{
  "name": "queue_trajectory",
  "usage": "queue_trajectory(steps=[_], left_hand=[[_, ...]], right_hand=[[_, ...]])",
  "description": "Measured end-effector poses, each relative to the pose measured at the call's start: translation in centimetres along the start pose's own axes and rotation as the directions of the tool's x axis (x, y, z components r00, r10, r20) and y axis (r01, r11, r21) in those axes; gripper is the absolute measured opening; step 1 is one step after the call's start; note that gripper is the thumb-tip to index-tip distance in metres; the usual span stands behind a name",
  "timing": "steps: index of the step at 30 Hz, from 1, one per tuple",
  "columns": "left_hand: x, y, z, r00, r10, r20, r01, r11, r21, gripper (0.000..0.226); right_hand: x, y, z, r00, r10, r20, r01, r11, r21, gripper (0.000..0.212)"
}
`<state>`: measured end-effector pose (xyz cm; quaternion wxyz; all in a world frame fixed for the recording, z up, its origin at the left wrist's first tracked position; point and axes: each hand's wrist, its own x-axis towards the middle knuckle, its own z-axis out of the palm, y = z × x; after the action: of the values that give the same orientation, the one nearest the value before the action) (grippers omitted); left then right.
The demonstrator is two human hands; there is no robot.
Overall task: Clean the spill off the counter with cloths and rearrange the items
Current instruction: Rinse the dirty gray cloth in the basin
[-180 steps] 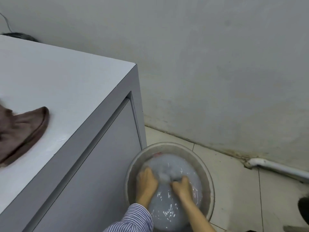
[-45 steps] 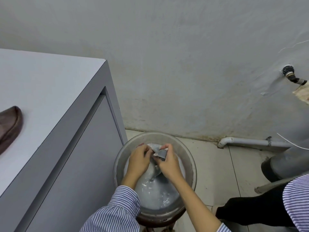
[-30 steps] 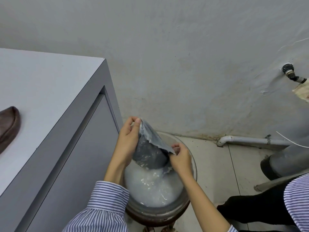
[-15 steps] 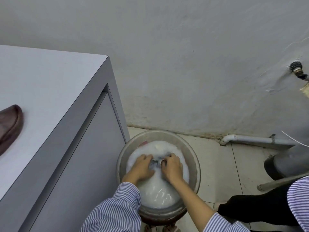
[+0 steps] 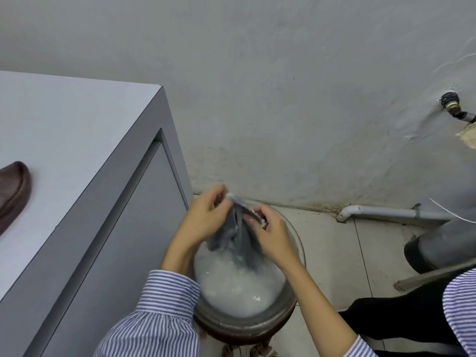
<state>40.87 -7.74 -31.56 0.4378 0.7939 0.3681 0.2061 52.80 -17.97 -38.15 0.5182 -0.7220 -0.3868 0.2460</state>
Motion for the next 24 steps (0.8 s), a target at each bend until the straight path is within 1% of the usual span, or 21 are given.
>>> queue_trajectory(steps=[2, 4, 5, 7, 9, 11, 12, 13, 14, 15, 16, 17, 19, 20, 22, 23, 24], left_hand=[[-0.1, 2.2, -1.4, 1.000, 0.013, -0.027, -0.017, 0.982, -0.188, 0.029], [-0.1, 4.1, -2.8, 0.998, 0.050, -0.040, -0.059, 0.955, -0.291, 0.037], [-0.1, 4.9, -3.3, 0.996, 0.065, -0.061, -0.081, 0.941, -0.329, 0.036], [-0.2, 6.1, -4.1, 0.990, 0.072, -0.123, -0.117, 0.900, -0.421, 0.026], [-0.3, 6.8, -4.4, 0.980, 0.061, -0.191, -0.142, 0.884, -0.445, 0.019], [-0.4, 6.7, -4.3, 0.972, 0.049, -0.232, -0.139, 0.909, -0.392, 0.010], [-0.4, 6.4, -4.0, 0.973, 0.037, -0.228, -0.119, 0.926, -0.359, 0.003], [-0.3, 5.7, -3.5, 0.973, 0.028, -0.228, -0.097, 0.950, -0.297, 0.004], [-0.2, 4.7, -2.8, 0.975, 0.026, -0.219, -0.071, 0.977, -0.203, 0.005], [0.0, 3.5, -2.1, 0.979, 0.015, -0.201, -0.034, 0.995, -0.093, 0.003], [0.1, 2.2, -1.3, 0.984, -0.013, -0.180, 0.016, 1.000, 0.013, 0.004], [0.2, 0.7, -0.5, 0.986, -0.053, -0.160, 0.072, 0.991, 0.111, 0.009], [0.3, -2.4, 1.0, 0.976, -0.167, -0.141, 0.198, 0.949, 0.244, 0.020], [0.1, -3.7, 1.8, 0.967, -0.215, -0.135, 0.246, 0.926, 0.286, 0.023], [-0.2, -6.3, 3.4, 0.957, -0.279, -0.083, 0.290, 0.892, 0.347, 0.025], [-0.4, -7.5, 4.1, 0.953, -0.302, -0.028, 0.292, 0.886, 0.361, 0.027], [-0.6, -8.4, 4.8, 0.944, -0.326, 0.045, 0.287, 0.883, 0.370, 0.032]], right_hand=[[-0.6, 0.6, 0.2, 0.998, 0.022, -0.053, -0.023, 1.000, -0.014, 0.007], [-0.8, 0.0, -0.1, 0.994, 0.032, -0.101, -0.027, 0.998, 0.054, 0.011], [-0.6, -0.9, -0.4, 0.994, 0.008, -0.106, 0.002, 0.996, 0.094, 0.012], [-0.1, -3.3, -1.4, 0.993, -0.075, -0.087, 0.090, 0.978, 0.189, 0.013], [0.4, -5.4, -2.5, 0.982, -0.163, -0.092, 0.180, 0.954, 0.238, 0.016], [0.5, -6.5, -3.2, 0.977, -0.201, -0.074, 0.213, 0.948, 0.238, 0.013], [0.5, -6.7, -3.4, 0.981, -0.186, -0.051, 0.193, 0.948, 0.253, 0.009], [0.5, -6.5, -3.5, 0.986, -0.162, -0.026, 0.163, 0.949, 0.271, 0.014], [0.5, -6.0, -3.4, 0.993, -0.115, 0.008, 0.108, 0.953, 0.283, 0.023], [0.5, -5.1, -3.2, 0.998, -0.057, 0.039, 0.045, 0.965, 0.259, 0.030], [0.5, -4.2, -2.8, 0.998, 0.007, 0.065, -0.020, 0.979, 0.203, 0.032], [0.5, -2.9, -2.4, 0.995, 0.071, 0.075, -0.081, 0.987, 0.136, 0.029], [0.4, -0.4, -1.5, 0.976, 0.214, 0.034, -0.216, 0.975, 0.053, 0.019], [0.2, 0.7, -1.0, 0.956, 0.292, 0.021, -0.292, 0.956, 0.020, 0.021], [0.1, 2.4, 0.0, 0.903, 0.428, 0.026, -0.426, 0.903, -0.058, 0.032], [0.1, 3.1, 0.5, 0.882, 0.470, 0.018, -0.467, 0.880, -0.088, 0.036], [0.1, 3.6, 1.0, 0.877, 0.481, 0.002, -0.476, 0.869, -0.132, 0.040]])
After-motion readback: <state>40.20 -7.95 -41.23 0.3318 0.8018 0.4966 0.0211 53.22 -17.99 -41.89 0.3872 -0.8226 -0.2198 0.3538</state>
